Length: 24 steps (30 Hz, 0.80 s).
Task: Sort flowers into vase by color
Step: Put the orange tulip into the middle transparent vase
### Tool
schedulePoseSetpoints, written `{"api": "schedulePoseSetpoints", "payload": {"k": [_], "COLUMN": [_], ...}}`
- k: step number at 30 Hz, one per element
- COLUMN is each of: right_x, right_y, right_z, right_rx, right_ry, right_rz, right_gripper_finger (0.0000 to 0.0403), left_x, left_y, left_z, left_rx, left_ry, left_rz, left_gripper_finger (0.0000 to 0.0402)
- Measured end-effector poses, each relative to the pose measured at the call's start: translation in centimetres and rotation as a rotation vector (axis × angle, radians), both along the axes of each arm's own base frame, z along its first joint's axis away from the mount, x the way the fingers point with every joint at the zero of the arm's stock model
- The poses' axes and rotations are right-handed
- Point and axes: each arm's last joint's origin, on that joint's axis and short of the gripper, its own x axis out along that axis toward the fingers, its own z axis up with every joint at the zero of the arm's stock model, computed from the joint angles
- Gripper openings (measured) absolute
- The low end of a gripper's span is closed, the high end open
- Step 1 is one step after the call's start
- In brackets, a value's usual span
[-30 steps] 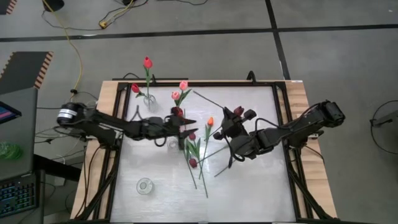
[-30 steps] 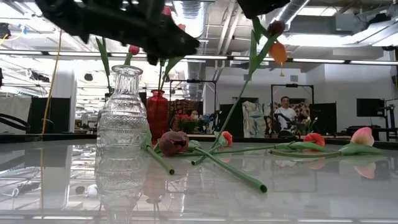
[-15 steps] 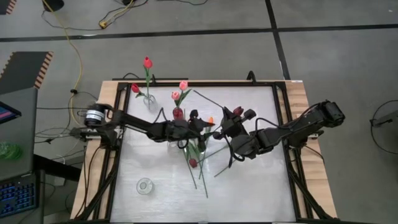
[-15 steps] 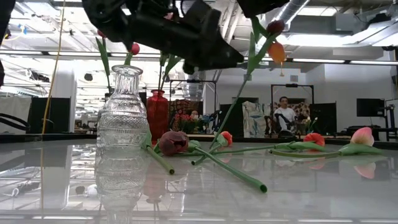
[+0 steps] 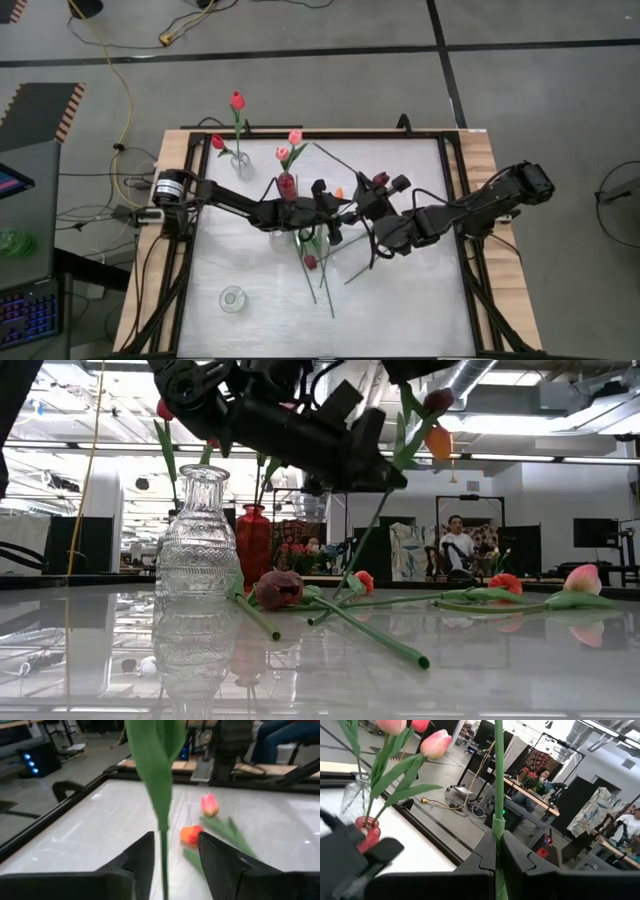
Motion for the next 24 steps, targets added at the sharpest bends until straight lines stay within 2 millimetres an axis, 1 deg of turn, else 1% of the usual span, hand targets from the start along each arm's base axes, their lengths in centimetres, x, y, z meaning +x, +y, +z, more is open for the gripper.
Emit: {"api": "schedulePoseSetpoints", "payload": {"k": [3,9,10,15,24], "right_x": [0.0,0.0,0.1,0.2,0.6], "right_y": [0.0,-0.1,-0.2,-0.8,-3.0], "right_z": [0.1,0.1,0.1,0.1,0.1], "right_rx": [0.004,0.003,0.002,-0.017,-0.019], "right_ry": [-0.010,-0.009,-0.008,0.031,0.039], "right_rz": [0.000,-0.005,-0.008,-0.031,-0.102], "right_gripper_finger": [0.0036,0.0036,0.0036,0.0036,0.0036], "left_x": [0.0,0.0,0.0,0.0,0.0], "left_y": [0.0,0.0,-0.1,-0.4,-1.7], "left_z": [-0.2,-0.2,-0.2,-0.2,-0.3], "left_rx": [0.005,0.003,-0.005,-0.030,-0.038], "left_ry": [0.017,0.011,0.008,0.011,0.019], "left_rz": [0.010,-0.007,-0.007,-0.053,-0.118], "left_gripper_finger": [0.0109,0.0018,0.0010,0.0005,0.0002]}}
